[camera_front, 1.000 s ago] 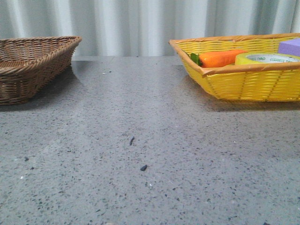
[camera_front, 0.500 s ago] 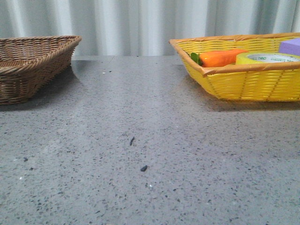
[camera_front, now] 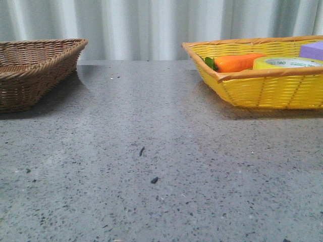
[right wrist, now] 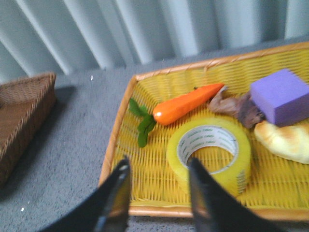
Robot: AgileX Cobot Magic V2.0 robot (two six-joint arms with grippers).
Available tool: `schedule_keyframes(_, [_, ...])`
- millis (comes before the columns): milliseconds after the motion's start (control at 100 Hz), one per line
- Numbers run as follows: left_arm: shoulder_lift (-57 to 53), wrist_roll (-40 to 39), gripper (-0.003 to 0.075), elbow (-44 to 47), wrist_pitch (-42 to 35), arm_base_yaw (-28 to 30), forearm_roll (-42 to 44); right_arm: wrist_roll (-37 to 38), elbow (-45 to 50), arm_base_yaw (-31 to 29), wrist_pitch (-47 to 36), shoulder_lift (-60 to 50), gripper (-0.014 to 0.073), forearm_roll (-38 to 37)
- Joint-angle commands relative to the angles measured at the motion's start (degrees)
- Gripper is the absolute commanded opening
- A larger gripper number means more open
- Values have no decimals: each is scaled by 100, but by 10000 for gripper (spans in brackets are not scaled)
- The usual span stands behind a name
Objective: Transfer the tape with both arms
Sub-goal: 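Grasp the yellow tape roll in the yellow basket with the right gripper, then carry the tape roll out and set it on the table between baskets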
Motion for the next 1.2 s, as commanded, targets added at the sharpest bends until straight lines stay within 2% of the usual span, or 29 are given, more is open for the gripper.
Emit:
schedule_keyframes(0, [255,6,463,-411,-210,-155,-34,-256,-896,166,310,834,379,-36])
schedule_keyframes(200, [276,37,401,-440,-611,-580,-9,-305,-2730,347,2083,2766,379,-57])
schedule_keyframes(340, [279,37,386,-440,-789,-636,-11,-240,-3582,347,2782,4069,379,-180])
schedule_keyframes(520, [279,37,386,-440,-753,-636,-11,127,-3960,347,3134,5078,379,-734])
schedule_keyframes(720, [279,37,386,-440,-694,-636,-11,150,-3960,347,2918,5580,369,-749])
schedule_keyframes(760, [279,37,386,-440,-704,-636,-11,150,-3960,347,2836,5623,332,-749])
schedule_keyframes(810, [279,37,386,-440,-704,-636,-11,150,-3960,347,2746,5636,240,-760])
schedule_keyframes(910, [279,37,386,-440,-715,-636,-11,150,-3960,347,2582,5552,-64,-816])
schedule_keyframes(1080, [279,37,386,-440,-715,-636,-11,150,-4337,383,2507,5147,-42,-916])
schedule_keyframes(1190, [279,37,386,-440,-715,-636,-38,150,-5108,640,2520,4935,-42,-905])
